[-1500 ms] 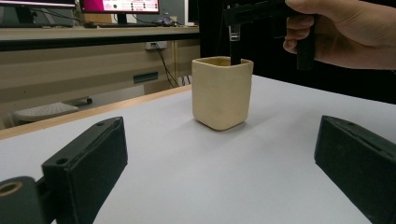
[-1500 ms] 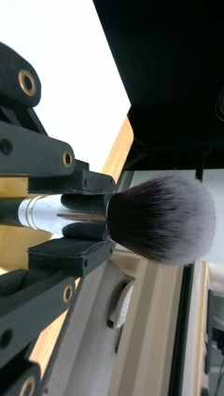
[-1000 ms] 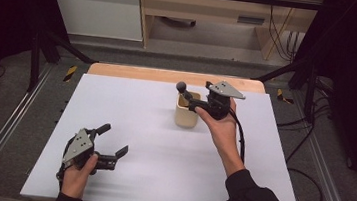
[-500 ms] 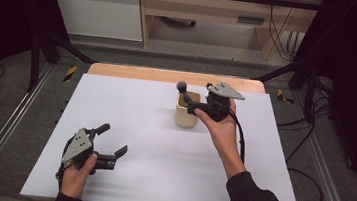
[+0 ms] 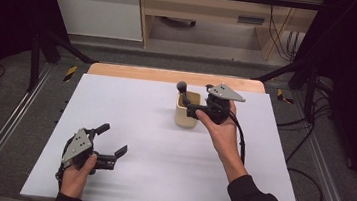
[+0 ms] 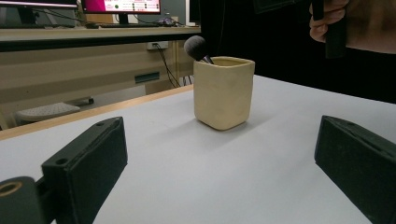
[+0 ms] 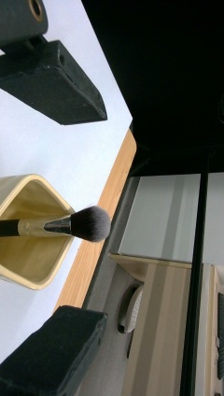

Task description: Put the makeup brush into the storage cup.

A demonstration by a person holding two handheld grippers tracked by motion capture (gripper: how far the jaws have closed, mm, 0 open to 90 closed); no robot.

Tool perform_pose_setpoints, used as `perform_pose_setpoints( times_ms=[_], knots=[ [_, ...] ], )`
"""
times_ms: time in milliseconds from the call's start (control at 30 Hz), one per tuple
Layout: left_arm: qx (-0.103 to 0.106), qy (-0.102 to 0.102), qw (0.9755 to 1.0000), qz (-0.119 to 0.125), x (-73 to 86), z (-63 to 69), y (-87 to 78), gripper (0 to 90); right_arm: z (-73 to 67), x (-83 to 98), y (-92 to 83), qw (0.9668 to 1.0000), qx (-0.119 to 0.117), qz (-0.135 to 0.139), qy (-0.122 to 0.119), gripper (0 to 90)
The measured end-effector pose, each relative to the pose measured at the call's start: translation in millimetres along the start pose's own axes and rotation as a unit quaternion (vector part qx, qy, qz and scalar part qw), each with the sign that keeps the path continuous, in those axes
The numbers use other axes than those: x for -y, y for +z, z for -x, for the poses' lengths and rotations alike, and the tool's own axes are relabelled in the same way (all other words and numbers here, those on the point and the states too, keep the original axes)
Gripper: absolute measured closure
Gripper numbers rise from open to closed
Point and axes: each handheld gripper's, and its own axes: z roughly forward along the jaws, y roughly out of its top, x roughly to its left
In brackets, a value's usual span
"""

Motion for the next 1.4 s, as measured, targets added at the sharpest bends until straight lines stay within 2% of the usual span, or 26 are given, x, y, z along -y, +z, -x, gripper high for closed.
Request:
perform_pose_setpoints(
  times_ms=[300, 1000, 1400],
  knots=[
    [0.0, 0.0, 1.0, 0.001, -0.3, 0.1, -0.1, 2.1, -4.1, -1.6, -3.1, 1.0, -0.005, -0.002, -0.006, 4.9],
    [-0.001, 0.001, 1.0, 0.0, -0.3, -0.7, -0.8, 1.6, -4.2, -4.7, -10.6, 0.9998, -0.011, -0.008, -0.015, 4.9],
    [-0.004, -0.003, 1.0, 0.004, -0.6, -2.5, -2.9, 1.6, -2.6, -2.2, -15.3, 0.9997, -0.016, -0.013, -0.01, 5.1]
  ],
)
